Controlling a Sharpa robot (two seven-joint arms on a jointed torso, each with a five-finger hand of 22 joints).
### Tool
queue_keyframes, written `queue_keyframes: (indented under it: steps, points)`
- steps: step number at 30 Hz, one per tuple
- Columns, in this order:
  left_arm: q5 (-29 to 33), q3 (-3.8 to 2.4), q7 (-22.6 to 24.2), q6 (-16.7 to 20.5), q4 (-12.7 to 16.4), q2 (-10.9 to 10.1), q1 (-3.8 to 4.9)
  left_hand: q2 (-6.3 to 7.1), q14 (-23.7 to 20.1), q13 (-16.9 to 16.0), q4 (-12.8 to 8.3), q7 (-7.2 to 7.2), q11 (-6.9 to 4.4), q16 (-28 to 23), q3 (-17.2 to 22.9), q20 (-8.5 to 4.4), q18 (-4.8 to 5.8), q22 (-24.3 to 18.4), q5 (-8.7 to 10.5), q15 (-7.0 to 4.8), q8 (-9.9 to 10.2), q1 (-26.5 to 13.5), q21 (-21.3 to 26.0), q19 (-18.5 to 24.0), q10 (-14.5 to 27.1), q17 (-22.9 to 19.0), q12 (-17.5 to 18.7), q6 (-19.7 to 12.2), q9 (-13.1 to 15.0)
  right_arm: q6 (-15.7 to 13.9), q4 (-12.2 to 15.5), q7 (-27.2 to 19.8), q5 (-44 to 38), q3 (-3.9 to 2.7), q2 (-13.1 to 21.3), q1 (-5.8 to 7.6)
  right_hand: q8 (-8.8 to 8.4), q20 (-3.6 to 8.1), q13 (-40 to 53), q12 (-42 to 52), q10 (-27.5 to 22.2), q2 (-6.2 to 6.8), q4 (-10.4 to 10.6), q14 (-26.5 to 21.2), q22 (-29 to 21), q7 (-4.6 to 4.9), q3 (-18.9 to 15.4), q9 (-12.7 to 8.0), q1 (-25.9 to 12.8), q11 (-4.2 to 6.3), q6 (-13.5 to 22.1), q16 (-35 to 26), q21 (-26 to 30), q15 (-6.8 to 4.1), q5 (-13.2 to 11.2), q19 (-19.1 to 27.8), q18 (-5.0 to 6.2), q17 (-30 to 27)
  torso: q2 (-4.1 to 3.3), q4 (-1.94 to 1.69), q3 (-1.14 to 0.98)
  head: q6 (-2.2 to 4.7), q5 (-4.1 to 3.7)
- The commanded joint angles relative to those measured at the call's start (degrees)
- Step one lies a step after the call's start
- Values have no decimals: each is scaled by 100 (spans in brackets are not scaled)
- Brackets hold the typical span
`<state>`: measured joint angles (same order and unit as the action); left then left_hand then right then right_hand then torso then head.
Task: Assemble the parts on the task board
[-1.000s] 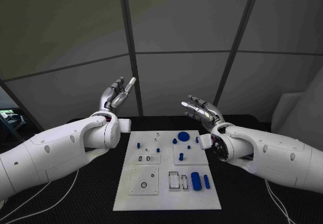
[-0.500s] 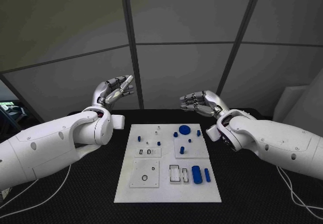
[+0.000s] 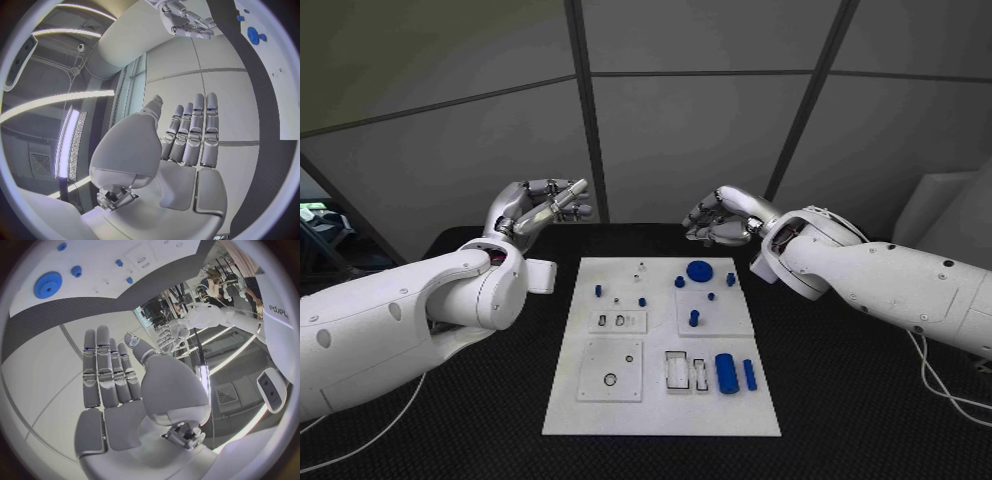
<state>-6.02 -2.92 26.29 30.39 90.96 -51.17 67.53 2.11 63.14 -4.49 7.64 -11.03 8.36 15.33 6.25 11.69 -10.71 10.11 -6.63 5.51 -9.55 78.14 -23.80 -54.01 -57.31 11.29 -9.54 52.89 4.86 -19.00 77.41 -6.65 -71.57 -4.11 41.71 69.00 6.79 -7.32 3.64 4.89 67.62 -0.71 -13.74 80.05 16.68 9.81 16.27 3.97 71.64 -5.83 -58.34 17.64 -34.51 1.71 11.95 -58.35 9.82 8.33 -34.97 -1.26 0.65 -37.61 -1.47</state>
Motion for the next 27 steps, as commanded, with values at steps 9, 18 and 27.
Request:
queue_keyframes:
  steps: [9,18,27]
  points:
    - [-148,-4,-101,-248,435,-168,4,13,332,20,-147,19,-42,163,-55,-130,30,141,8,-94,129,136,-326,-447,-332,339,213,269,-55,980,-34,1103,-2259,-2,-148,109,-314,178,15,-105,-286,466,253,594,993,-119,187,-19,-149,68,32,2127,-1496,-131,-75,-405,44,1635,-403,-102,75,46,-117]
    - [-148,-6,-97,-279,495,-192,5,11,247,24,-150,7,-27,126,-75,-118,38,143,7,-72,169,121,-326,-406,-323,370,262,267,-64,1323,-97,1223,-2558,0,-253,116,-312,134,16,-95,-535,536,412,548,2242,-124,92,-11,-18,18,140,3572,-2496,-98,-89,-756,-116,3184,-500,-122,95,75,-132]
    - [-148,-7,-96,-312,541,-207,5,11,228,26,-147,1,-21,118,-85,-114,40,143,8,-66,183,109,-325,-392,-316,381,280,264,-67,1428,-300,1202,-2664,18,-442,115,-307,112,20,-60,-630,514,484,550,2850,-133,49,-9,78,5,152,4230,-2965,-84,-96,-951,-196,3893,-564,-170,104,95,-142]
